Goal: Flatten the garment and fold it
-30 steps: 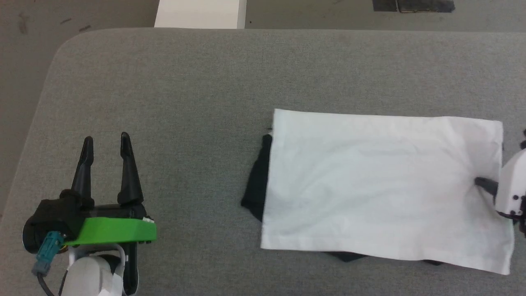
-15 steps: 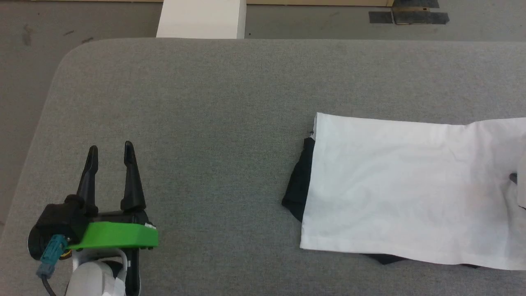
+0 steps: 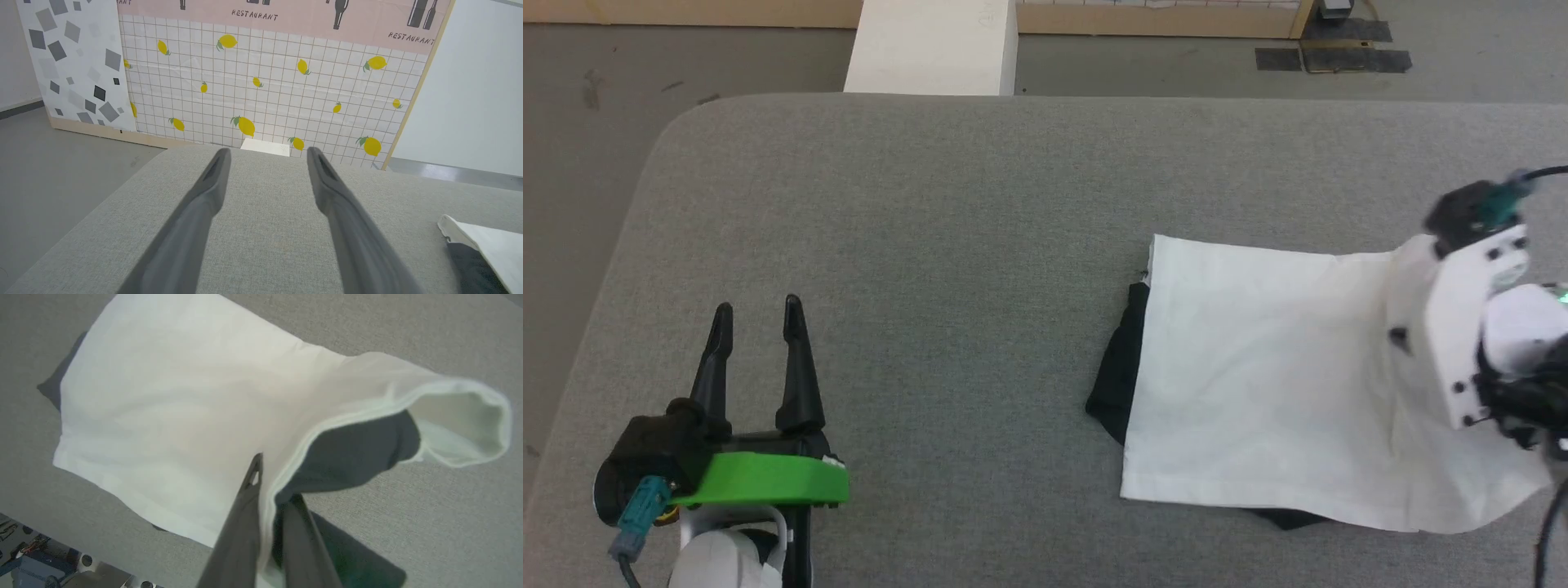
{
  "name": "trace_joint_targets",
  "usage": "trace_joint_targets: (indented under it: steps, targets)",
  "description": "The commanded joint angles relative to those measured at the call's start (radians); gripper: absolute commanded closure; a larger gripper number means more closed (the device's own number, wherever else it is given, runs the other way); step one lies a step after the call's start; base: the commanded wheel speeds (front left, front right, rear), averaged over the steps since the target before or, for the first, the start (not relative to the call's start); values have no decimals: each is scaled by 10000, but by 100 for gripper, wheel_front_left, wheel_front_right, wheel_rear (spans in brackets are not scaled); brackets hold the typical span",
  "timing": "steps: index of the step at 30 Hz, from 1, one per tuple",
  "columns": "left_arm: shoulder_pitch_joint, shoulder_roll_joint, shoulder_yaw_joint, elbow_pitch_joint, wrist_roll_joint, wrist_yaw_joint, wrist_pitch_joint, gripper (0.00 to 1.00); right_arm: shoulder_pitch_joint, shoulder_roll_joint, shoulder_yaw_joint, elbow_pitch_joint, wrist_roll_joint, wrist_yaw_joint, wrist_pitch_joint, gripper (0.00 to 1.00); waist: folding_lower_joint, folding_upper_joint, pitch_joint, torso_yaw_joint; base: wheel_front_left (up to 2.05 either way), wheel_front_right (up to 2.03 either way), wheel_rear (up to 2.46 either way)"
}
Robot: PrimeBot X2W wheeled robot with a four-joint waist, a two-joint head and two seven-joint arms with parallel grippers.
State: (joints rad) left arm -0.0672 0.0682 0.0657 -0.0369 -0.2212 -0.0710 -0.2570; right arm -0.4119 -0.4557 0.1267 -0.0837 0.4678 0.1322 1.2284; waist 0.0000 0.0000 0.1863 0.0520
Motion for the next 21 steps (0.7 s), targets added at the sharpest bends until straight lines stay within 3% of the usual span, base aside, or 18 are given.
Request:
trace_joint_targets:
  steps: [1, 11, 21]
  targets:
    - [40, -51, -24, 23, 9, -70, -47, 0, -184, 188, 248, -66, 78, -15, 2, 100, 0, 0, 30, 61, 0, 0, 0]
    - [-43, -117, -147, 69, -68, -163, -47, 0, -1177, 1497, 1878, 1421, 55, -15, -961, 100, 0, 0, 242, 522, 0, 0, 0]
    - [-137, -151, -205, 89, -139, -244, -47, 0, -1771, 1897, 2496, 3352, -299, -15, -1872, 100, 0, 0, 486, 959, 0, 0, 0]
